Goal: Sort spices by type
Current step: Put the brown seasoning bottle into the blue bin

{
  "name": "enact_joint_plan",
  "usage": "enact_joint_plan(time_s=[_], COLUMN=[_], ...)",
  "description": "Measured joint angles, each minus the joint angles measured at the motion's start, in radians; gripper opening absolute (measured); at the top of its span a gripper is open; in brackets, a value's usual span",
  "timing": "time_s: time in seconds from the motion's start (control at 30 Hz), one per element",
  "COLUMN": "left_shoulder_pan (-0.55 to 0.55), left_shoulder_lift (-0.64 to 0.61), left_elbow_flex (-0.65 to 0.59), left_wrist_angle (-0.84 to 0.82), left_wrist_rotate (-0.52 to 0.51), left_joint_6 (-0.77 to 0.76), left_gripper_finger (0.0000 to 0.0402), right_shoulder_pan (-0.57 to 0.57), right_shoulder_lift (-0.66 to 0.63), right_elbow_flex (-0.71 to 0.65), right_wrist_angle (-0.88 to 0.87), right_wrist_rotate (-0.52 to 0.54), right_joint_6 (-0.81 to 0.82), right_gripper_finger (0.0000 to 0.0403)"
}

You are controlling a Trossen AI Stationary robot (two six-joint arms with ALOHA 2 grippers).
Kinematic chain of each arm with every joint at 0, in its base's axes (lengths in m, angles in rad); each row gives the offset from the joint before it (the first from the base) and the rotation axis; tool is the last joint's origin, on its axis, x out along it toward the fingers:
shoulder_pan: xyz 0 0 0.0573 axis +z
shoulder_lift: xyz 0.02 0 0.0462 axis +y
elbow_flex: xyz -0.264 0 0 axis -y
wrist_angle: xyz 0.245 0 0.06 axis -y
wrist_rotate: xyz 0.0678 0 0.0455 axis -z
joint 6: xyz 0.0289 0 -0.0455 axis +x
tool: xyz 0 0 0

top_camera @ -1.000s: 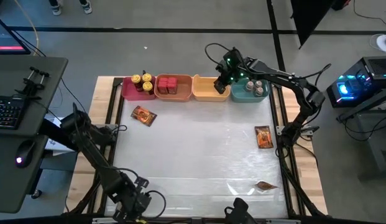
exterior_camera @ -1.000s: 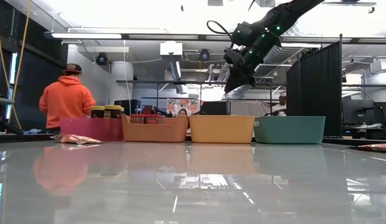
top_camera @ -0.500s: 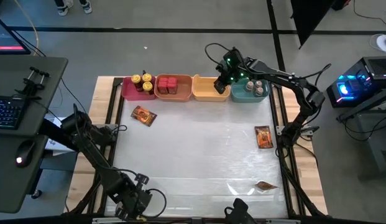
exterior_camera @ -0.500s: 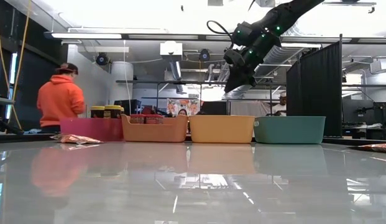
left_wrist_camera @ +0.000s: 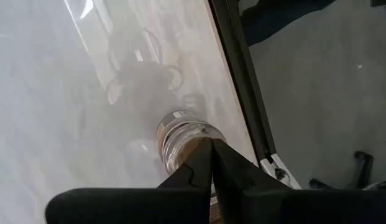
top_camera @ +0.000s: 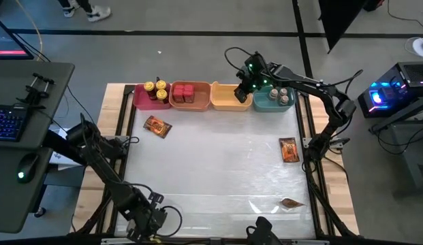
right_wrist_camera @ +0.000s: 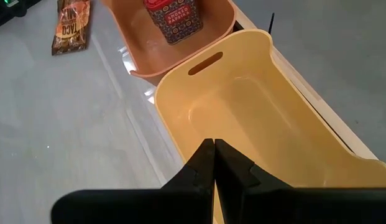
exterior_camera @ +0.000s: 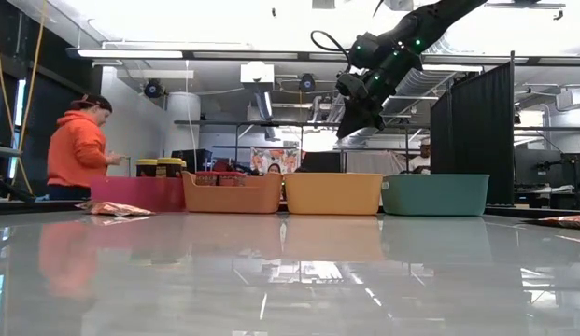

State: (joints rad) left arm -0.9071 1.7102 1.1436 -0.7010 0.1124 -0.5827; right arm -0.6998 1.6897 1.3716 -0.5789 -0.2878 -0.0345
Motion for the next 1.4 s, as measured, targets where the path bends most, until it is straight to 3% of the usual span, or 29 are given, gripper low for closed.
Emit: enact_joint_plan(time_s=[0.27, 0.47, 0.67, 0.93, 1.1, 1.23, 1.4], left_shoulder_pan=[0.045, 0.165, 0.353, 0.694, 0.899, 1.038, 1.097], left_shoulder_lift=[-0.009, -0.054, -0.156, -0.207, -0.163, -0.080, 0.053], left_elbow_flex=[-0.006, -0.022, -0.157, -0.298, -0.305, -0.292, -0.165], left_wrist_angle=[-0.062, -0.249, -0.187, 0.164, 0.483, 0.765, 0.748], left_wrist_rotate=[0.003, -0.142, -0.227, -0.260, -0.240, -0.178, -0.117], left_joint_6=[0.070, 0.230, 0.439, 0.794, 0.964, 1.003, 1.024], left_gripper_finger=[0.0000, 0.0000, 0.0000, 0.0000, 0.0000, 0.0000, 0.0000], right_shoulder_pan=[0.000, -0.008, -0.026, -0.049, -0.060, -0.060, -0.060], right_shoulder_lift=[0.000, 0.000, 0.000, 0.000, 0.000, -0.002, -0.021], right_elbow_flex=[0.000, 0.000, 0.000, 0.000, 0.000, 0.000, 0.027], right_wrist_angle=[0.000, 0.010, 0.003, -0.015, -0.015, -0.016, -0.031], right_wrist_rotate=[0.000, -0.005, -0.013, -0.038, -0.115, -0.168, -0.211], right_joint_6=[-0.002, 0.000, 0.000, 0.000, 0.016, 0.035, 0.035], right_gripper_finger=[0.0000, 0.0000, 0.0000, 0.0000, 0.0000, 0.0000, 0.0000])
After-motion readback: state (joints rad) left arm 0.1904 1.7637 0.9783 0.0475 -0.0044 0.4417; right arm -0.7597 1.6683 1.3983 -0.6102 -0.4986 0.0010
